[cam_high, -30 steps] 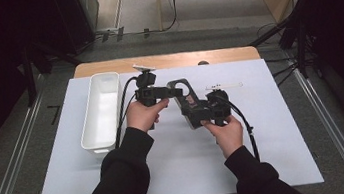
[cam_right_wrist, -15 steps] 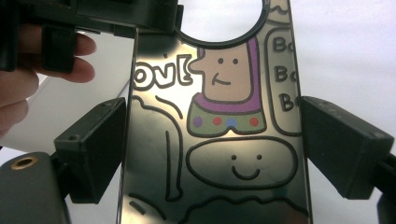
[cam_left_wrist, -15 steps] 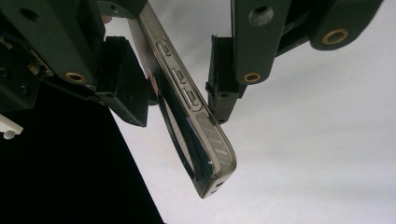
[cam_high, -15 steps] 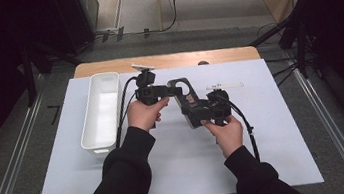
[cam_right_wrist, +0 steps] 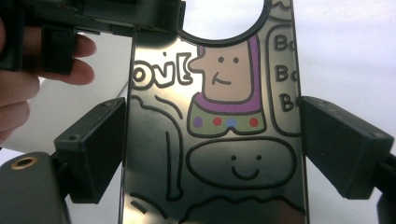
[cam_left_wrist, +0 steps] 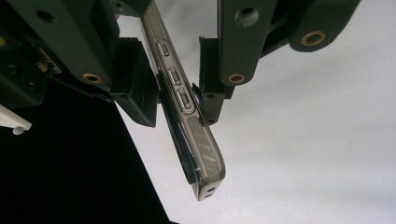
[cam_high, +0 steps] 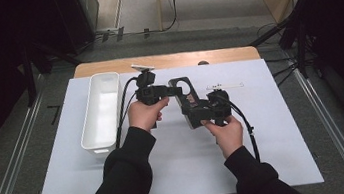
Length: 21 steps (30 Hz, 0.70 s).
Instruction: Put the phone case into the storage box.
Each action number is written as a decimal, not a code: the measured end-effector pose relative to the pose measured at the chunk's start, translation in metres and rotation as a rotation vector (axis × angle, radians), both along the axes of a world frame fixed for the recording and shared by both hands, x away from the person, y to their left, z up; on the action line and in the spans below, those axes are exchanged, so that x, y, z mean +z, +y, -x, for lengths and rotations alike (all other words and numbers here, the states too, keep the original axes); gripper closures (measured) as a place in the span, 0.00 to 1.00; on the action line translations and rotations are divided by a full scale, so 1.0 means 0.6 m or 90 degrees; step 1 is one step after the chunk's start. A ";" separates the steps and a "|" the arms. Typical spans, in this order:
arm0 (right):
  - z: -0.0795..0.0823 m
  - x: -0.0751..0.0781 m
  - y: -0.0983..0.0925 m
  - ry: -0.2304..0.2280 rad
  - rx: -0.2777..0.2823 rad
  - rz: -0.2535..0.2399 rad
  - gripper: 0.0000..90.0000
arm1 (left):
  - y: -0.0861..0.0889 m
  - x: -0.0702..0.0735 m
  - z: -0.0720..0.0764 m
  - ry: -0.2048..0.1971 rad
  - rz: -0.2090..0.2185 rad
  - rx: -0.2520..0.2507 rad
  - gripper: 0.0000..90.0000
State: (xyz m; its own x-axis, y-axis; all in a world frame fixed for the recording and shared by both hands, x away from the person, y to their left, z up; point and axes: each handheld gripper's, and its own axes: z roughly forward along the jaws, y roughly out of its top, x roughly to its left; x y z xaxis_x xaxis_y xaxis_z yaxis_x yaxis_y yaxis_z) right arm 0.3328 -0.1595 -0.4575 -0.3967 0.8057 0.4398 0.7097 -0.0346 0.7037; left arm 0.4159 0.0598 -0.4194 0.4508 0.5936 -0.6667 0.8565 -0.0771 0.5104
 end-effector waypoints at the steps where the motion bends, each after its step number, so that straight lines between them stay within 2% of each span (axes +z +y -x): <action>1: 0.000 0.000 0.001 0.001 0.000 -0.001 0.12 | 0.000 0.000 0.000 0.003 -0.001 0.001 0.75; 6: 0.001 -0.001 0.005 0.002 0.001 0.002 0.12 | 0.005 0.001 0.000 0.004 0.005 -0.003 0.77; 9: 0.001 -0.002 0.006 0.002 0.001 0.002 0.12 | 0.007 0.001 0.000 0.008 0.016 -0.003 0.79; 12: 0.001 -0.001 0.006 0.003 0.002 0.003 0.12 | 0.011 -0.002 -0.003 0.023 0.031 -0.004 0.80; 18: 0.001 -0.001 0.008 0.001 0.004 0.000 0.12 | 0.013 0.000 -0.002 0.026 0.046 -0.009 0.83; 21: 0.002 -0.001 0.008 0.001 0.005 -0.001 0.12 | 0.016 -0.001 -0.003 0.031 0.062 -0.012 0.85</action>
